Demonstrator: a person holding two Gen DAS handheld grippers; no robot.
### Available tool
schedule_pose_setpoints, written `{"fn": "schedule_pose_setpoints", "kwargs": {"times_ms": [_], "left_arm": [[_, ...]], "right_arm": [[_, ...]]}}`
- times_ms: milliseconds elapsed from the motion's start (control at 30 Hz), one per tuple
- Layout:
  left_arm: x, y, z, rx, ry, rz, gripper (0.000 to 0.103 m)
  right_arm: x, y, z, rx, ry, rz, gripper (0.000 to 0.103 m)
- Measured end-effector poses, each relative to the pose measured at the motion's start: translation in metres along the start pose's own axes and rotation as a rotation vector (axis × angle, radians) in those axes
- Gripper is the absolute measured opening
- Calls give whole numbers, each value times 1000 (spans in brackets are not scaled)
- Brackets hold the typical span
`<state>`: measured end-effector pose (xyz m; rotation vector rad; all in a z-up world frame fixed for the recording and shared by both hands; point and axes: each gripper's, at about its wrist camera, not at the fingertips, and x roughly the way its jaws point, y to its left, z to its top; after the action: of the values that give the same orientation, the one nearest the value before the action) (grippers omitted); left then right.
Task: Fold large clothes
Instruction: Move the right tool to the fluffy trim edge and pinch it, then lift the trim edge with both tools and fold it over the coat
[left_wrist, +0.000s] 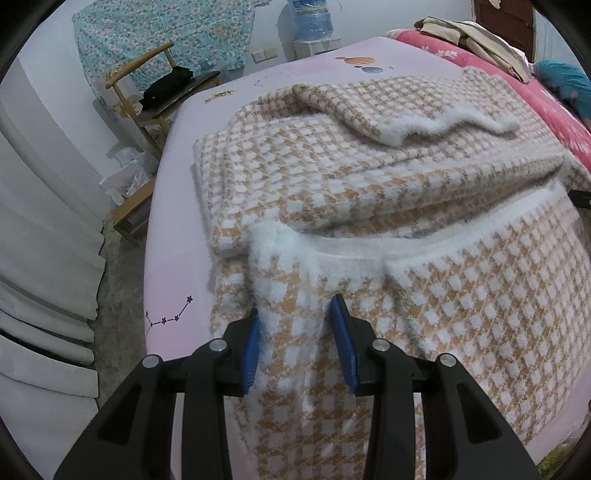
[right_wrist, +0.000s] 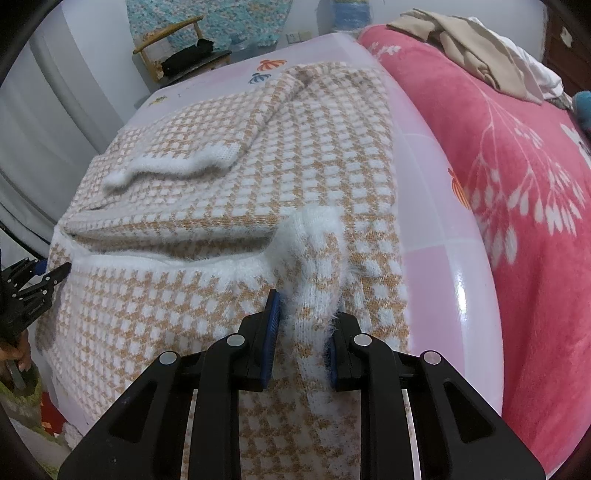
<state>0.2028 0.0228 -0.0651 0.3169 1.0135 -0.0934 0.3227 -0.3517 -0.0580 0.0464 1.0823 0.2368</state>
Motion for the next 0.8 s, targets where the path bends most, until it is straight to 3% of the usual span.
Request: {"fn": "schedule_pose_setpoints", "kwargs": {"times_ms": [433, 667, 800], "left_arm": [[-3, 1, -1, -1, -2, 13, 35], [-7, 3, -2, 4, -16, 31, 35], [-19, 4, -3, 4, -49, 50, 16]], "right_arm": [[2, 7, 5, -1, 15, -26, 22], [-3, 15, 3, -20, -7, -55, 11], [-18, 19, 1, -20, -52, -57, 7]]}}
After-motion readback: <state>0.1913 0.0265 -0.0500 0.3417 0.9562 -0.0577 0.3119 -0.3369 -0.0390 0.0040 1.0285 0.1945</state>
